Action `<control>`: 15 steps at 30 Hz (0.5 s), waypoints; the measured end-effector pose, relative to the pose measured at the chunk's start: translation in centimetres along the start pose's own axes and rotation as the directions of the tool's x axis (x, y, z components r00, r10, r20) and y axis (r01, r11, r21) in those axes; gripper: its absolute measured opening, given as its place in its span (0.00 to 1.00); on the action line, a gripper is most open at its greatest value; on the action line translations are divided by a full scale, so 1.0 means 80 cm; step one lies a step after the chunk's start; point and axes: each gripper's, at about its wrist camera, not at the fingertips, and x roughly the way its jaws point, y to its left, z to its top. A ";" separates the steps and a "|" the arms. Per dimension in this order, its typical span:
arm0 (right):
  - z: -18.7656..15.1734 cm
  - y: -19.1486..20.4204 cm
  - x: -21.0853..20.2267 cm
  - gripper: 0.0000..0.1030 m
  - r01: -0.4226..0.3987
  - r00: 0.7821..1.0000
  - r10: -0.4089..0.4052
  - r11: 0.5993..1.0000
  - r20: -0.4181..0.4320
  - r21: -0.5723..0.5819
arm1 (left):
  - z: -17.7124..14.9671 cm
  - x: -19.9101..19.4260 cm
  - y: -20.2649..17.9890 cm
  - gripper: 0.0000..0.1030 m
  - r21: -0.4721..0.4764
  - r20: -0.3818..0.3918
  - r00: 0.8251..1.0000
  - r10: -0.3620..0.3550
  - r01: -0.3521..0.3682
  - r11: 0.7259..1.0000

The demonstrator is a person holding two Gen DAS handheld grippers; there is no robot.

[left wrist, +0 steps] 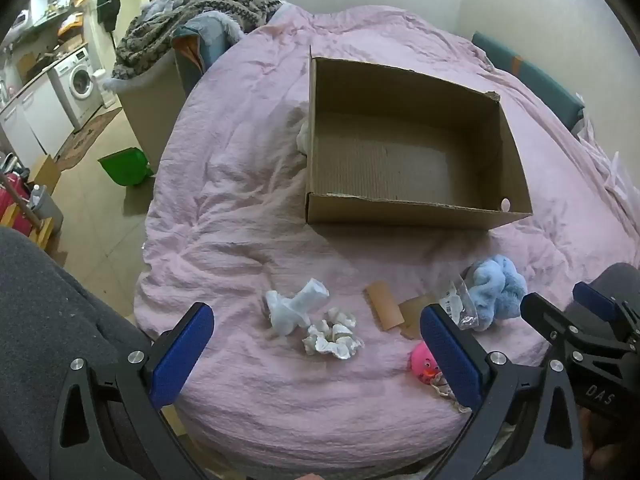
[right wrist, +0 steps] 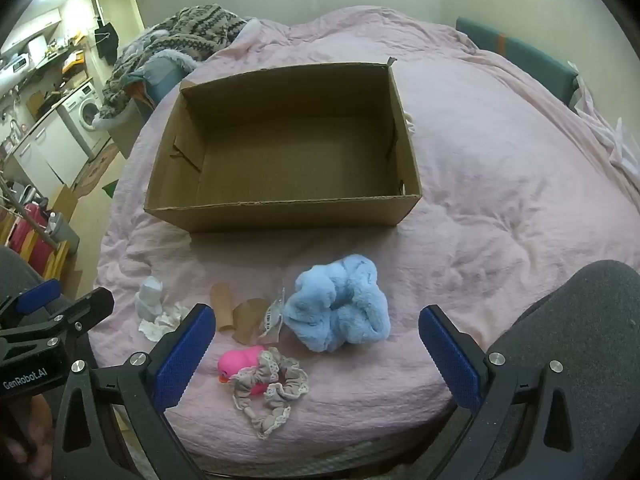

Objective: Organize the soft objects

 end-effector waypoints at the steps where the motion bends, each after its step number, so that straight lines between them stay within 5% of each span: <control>1: 0.000 0.000 0.000 1.00 -0.001 1.000 0.001 1.000 0.000 0.000 | -0.001 -0.002 -0.001 1.00 0.010 0.018 1.000 0.009 -0.009 1.000; 15: 0.000 0.001 0.000 1.00 0.001 1.000 -0.001 1.000 0.004 -0.001 | -0.002 -0.015 0.003 1.00 0.006 0.005 1.000 -0.001 0.001 1.000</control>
